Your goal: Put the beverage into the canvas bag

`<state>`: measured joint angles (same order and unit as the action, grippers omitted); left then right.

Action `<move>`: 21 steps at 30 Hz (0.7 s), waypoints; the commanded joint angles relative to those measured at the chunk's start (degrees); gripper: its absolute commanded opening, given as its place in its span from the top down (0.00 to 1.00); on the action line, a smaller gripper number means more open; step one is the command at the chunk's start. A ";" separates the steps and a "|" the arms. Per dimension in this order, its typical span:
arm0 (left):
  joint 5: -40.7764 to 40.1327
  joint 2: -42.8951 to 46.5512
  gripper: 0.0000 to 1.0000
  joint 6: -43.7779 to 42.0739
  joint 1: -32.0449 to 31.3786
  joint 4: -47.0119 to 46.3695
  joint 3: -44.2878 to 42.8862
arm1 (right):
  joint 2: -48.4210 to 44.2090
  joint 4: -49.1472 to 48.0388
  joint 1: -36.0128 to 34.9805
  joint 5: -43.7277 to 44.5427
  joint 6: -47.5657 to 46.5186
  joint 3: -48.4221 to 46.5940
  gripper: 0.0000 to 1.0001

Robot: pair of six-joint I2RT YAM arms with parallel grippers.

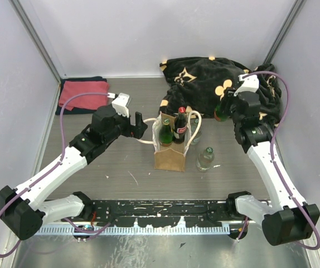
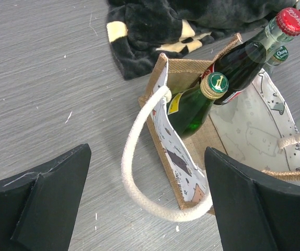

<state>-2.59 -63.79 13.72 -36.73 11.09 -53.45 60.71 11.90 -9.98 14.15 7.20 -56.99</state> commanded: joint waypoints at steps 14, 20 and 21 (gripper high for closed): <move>0.75 3.68 0.04 1.09 0.29 1.33 0.15 | -2.70 -6.00 -0.88 -13.44 8.61 -24.12 0.99; 0.76 3.76 0.04 1.52 0.26 1.34 0.28 | -1.85 -3.93 -7.84 -11.78 8.81 -26.12 0.99; 0.83 3.68 0.04 1.61 0.31 1.32 0.28 | -1.24 -3.41 -9.29 -10.98 8.19 -26.80 0.99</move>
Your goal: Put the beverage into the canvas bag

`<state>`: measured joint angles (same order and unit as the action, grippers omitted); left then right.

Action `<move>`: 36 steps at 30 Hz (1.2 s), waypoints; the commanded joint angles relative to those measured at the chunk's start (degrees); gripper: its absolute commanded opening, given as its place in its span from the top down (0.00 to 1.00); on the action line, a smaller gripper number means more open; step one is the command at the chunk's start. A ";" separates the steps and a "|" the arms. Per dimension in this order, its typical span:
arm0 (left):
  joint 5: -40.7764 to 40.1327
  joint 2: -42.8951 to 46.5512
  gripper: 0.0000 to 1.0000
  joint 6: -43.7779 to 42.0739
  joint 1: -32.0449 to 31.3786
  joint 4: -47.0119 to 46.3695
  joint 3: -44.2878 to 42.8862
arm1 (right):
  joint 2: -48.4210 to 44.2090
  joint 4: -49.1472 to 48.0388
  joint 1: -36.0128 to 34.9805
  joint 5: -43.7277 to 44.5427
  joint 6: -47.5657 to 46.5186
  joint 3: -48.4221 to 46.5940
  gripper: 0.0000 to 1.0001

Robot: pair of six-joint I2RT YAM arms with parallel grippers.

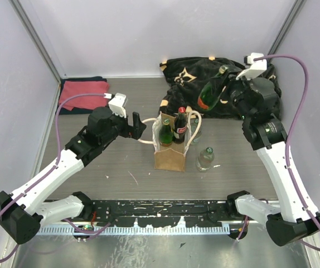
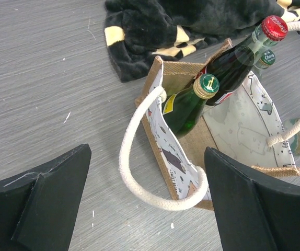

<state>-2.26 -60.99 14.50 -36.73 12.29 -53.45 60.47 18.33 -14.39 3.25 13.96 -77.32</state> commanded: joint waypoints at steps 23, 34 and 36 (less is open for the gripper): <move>1.71 -4.45 0.06 8.97 5.18 5.52 -2.38 | 9.99 -9.00 -38.45 24.77 -6.78 -4.20 0.99; 2.10 -5.34 0.06 8.54 5.18 5.43 -2.18 | 3.65 -9.51 -42.89 33.29 -4.63 6.87 0.99; 2.25 -5.73 0.06 8.59 5.19 5.22 -2.28 | 2.91 -10.55 -42.87 34.32 -5.01 8.94 0.99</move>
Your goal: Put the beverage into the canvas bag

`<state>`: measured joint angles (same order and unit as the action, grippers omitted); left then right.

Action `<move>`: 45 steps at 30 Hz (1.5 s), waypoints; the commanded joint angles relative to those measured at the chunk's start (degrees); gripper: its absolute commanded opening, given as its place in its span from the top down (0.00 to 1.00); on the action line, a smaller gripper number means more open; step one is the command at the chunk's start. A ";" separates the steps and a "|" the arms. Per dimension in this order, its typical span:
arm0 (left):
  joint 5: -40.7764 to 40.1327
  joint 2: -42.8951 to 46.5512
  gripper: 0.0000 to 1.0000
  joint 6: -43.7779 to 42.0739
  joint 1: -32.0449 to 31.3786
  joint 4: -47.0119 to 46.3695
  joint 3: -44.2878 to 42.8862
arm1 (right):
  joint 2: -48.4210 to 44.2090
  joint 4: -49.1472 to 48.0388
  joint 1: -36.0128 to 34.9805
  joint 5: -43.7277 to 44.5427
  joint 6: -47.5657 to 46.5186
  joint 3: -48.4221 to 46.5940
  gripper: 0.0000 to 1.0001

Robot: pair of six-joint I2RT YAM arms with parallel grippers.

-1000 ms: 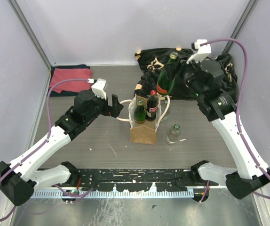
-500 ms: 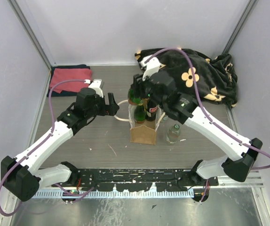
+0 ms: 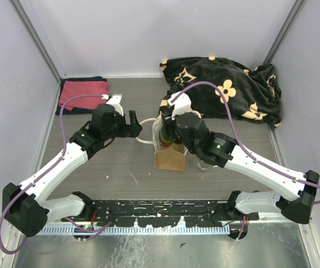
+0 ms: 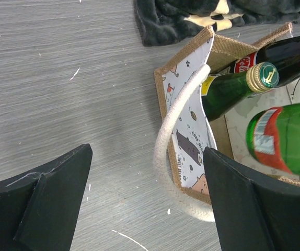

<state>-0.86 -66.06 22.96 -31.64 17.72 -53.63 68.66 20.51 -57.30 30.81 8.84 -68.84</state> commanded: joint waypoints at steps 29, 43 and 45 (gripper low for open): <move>2.57 -3.33 0.07 1.20 0.09 -2.33 -1.80 | -3.50 -28.18 10.72 0.03 6.61 23.30 0.99; 2.63 -3.31 0.07 1.56 0.10 -2.53 -1.19 | 1.30 -29.23 10.72 -0.82 5.95 25.00 0.99; 2.71 -3.21 0.07 1.56 0.08 -2.65 -1.06 | 2.05 -29.07 10.72 -0.87 5.90 25.16 0.99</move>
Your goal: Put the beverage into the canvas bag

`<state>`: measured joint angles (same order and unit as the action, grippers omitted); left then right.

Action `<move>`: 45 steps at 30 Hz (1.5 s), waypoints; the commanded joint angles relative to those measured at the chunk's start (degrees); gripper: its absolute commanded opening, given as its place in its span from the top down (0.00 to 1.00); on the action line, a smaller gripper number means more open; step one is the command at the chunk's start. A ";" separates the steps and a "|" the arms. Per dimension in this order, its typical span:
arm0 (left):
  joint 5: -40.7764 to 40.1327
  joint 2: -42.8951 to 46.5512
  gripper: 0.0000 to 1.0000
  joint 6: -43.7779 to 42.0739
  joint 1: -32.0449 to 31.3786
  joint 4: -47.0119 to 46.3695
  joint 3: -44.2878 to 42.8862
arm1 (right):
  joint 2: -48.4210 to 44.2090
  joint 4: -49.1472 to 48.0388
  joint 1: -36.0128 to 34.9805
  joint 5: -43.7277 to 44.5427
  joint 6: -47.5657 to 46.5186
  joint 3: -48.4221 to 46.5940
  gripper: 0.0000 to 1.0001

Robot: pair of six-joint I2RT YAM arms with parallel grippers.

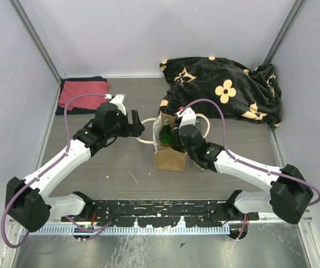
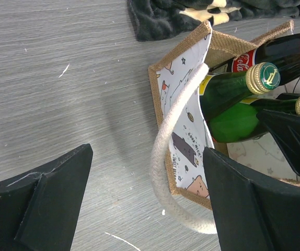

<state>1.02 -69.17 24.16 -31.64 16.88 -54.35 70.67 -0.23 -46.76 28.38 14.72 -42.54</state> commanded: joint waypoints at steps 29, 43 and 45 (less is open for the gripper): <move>2.07 0.87 0.07 0.45 0.08 -2.15 -0.14 | -2.58 -1.43 -0.17 -0.97 -4.24 -6.87 0.42; 1.85 2.19 0.07 -0.67 0.09 -0.99 -0.50 | -6.86 13.60 3.25 7.88 -7.74 -25.68 0.09; 1.76 2.47 0.07 -0.78 0.08 -0.73 -0.54 | -6.78 19.91 6.77 6.49 -7.52 -28.57 0.00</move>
<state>2.48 -68.45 24.10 -31.64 16.64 -54.33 65.65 10.02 -45.34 33.30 7.81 -65.06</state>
